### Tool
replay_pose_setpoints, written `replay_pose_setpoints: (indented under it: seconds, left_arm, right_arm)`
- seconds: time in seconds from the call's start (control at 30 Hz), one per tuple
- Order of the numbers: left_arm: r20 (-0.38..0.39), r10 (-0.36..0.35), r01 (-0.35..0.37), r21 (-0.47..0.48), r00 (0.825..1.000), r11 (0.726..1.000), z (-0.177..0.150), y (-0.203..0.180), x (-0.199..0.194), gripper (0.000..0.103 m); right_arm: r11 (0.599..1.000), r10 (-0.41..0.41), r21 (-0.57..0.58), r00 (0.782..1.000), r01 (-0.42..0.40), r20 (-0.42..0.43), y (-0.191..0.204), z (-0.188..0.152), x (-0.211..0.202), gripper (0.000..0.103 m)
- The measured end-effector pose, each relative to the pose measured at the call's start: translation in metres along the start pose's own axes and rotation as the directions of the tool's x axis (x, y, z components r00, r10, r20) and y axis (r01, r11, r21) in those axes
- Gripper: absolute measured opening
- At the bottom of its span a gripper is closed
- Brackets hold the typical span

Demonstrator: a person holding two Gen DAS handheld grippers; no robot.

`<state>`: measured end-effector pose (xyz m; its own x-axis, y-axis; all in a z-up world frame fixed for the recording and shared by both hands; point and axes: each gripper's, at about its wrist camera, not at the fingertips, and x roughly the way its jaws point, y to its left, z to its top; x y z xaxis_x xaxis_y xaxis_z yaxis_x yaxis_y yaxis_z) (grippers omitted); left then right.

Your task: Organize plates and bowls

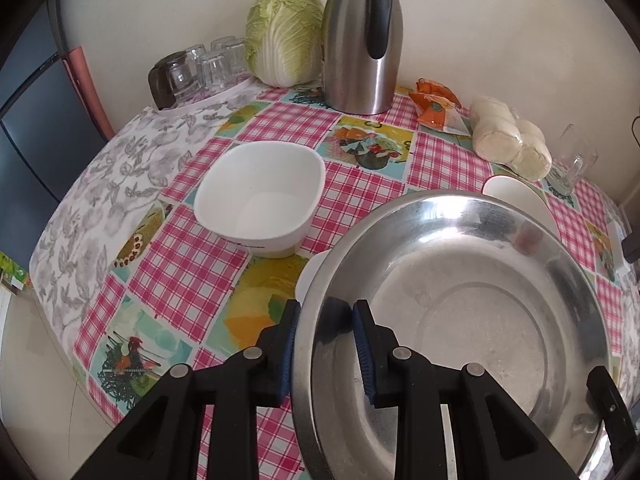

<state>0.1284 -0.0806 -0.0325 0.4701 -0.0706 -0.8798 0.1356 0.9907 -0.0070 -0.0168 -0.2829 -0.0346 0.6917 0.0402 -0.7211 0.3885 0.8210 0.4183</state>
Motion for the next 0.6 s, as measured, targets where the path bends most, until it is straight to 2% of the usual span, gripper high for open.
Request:
replay_pose_setpoints:
  seconds: [0.2, 0.6]
  left_arm:
    - [-0.014, -0.024, 0.023, -0.058, 1.0, 0.998, 0.003, 0.019, 0.006, 0.029]
    - [-0.042, -0.013, 0.008, -0.12, 0.999, 0.993, 0.006, 0.042, 0.026, 0.029]
  right_arm:
    - [1.0, -0.003, -0.031, 1.0, 0.002, -0.011, 0.013, 0.001, 0.009, 0.018]
    - [0.992, -0.065, -0.111, 0.995, 0.056, -0.073, 0.035, -0.006, 0.045, 0.018]
